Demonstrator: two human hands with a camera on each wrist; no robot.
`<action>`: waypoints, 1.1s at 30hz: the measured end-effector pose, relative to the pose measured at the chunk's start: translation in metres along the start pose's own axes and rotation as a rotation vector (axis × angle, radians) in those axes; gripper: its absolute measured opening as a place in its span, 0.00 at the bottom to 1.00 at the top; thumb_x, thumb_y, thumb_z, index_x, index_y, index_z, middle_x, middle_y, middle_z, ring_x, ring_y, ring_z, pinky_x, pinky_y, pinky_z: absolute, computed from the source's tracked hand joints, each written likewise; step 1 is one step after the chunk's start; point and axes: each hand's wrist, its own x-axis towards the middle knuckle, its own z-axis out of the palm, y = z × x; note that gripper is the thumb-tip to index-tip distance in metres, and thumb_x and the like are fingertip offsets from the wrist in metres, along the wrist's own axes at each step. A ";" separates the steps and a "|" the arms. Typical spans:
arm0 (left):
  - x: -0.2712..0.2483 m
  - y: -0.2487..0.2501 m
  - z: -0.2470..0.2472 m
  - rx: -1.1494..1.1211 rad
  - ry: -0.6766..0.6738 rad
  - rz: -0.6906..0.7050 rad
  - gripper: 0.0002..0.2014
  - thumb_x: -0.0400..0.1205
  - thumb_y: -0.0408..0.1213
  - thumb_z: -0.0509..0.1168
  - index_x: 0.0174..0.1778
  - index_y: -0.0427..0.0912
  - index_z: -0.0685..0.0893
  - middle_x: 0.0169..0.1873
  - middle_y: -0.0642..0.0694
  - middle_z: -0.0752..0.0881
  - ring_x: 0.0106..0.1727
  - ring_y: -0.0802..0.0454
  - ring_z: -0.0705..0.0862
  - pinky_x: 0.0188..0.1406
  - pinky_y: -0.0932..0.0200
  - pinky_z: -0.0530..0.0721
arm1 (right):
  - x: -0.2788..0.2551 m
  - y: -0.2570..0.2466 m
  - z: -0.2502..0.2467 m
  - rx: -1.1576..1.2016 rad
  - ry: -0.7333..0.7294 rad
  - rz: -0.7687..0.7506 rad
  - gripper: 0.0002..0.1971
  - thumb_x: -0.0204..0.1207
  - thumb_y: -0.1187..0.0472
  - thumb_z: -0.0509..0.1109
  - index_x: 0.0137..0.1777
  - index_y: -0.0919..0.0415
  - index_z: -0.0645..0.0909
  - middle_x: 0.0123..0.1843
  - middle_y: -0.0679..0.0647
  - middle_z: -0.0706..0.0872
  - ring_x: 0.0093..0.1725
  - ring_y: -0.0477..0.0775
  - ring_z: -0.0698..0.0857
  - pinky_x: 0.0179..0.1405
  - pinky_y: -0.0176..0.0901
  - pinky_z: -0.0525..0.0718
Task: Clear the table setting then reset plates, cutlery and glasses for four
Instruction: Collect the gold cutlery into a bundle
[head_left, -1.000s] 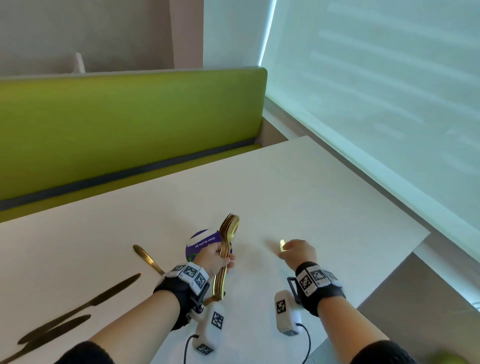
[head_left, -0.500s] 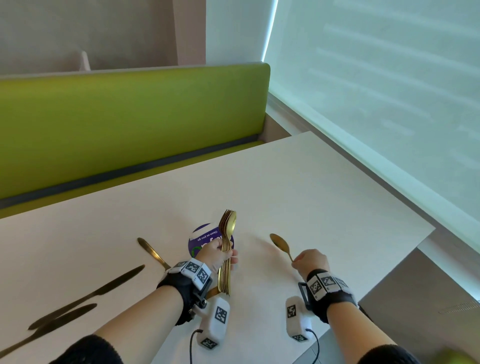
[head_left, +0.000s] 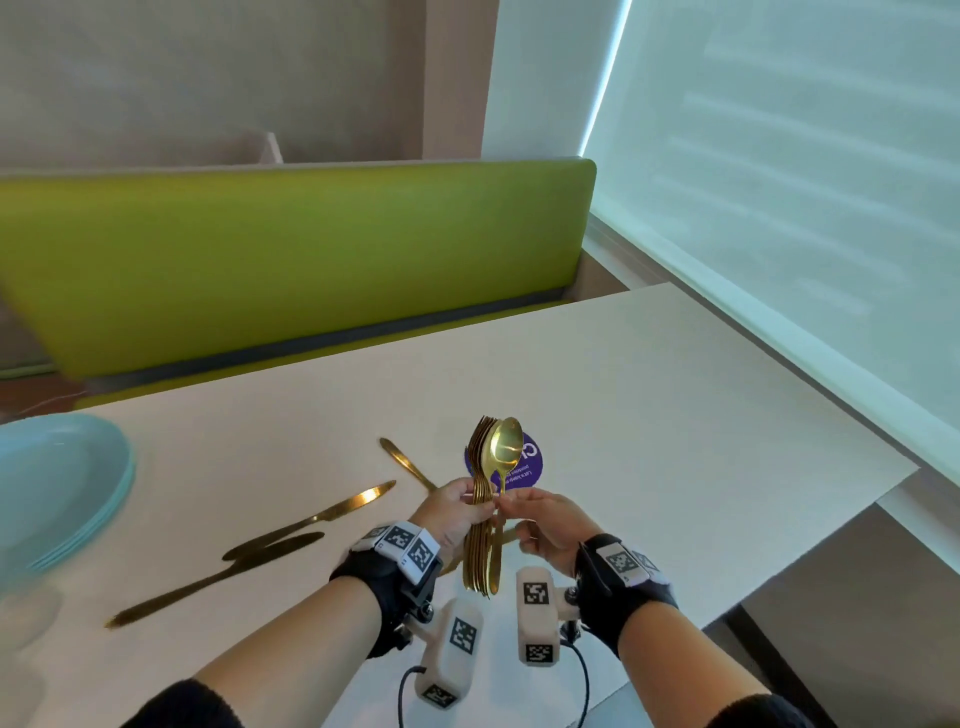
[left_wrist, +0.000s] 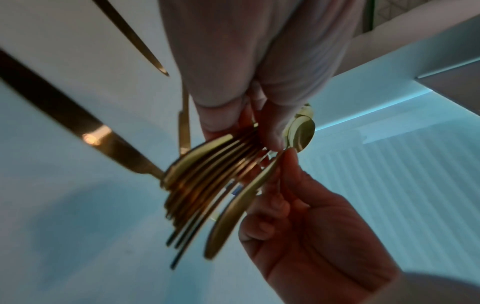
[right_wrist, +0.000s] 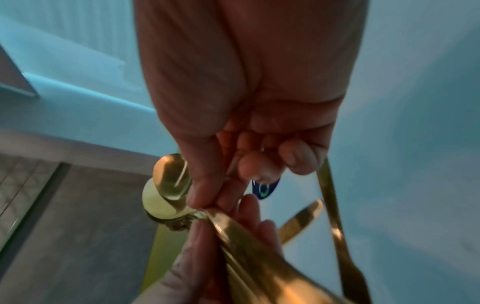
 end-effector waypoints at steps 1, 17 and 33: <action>-0.010 -0.005 -0.010 -0.003 0.003 -0.004 0.11 0.79 0.27 0.66 0.57 0.40 0.82 0.44 0.40 0.87 0.49 0.43 0.86 0.57 0.43 0.86 | -0.005 0.006 0.012 -0.021 0.009 -0.009 0.06 0.78 0.64 0.69 0.40 0.59 0.83 0.32 0.52 0.85 0.26 0.45 0.71 0.22 0.33 0.68; -0.178 -0.101 -0.181 0.313 0.059 0.016 0.13 0.72 0.21 0.70 0.46 0.42 0.81 0.42 0.43 0.86 0.43 0.46 0.85 0.48 0.49 0.87 | -0.096 0.109 0.214 -0.649 -0.045 -0.060 0.06 0.77 0.60 0.69 0.39 0.53 0.84 0.32 0.45 0.87 0.26 0.43 0.78 0.22 0.30 0.72; -0.260 -0.137 -0.342 1.168 0.303 -0.171 0.20 0.78 0.33 0.66 0.68 0.43 0.79 0.66 0.43 0.82 0.68 0.47 0.80 0.64 0.62 0.75 | -0.092 0.121 0.254 -1.133 0.048 -0.076 0.07 0.77 0.60 0.67 0.37 0.53 0.82 0.35 0.47 0.83 0.27 0.41 0.77 0.19 0.25 0.73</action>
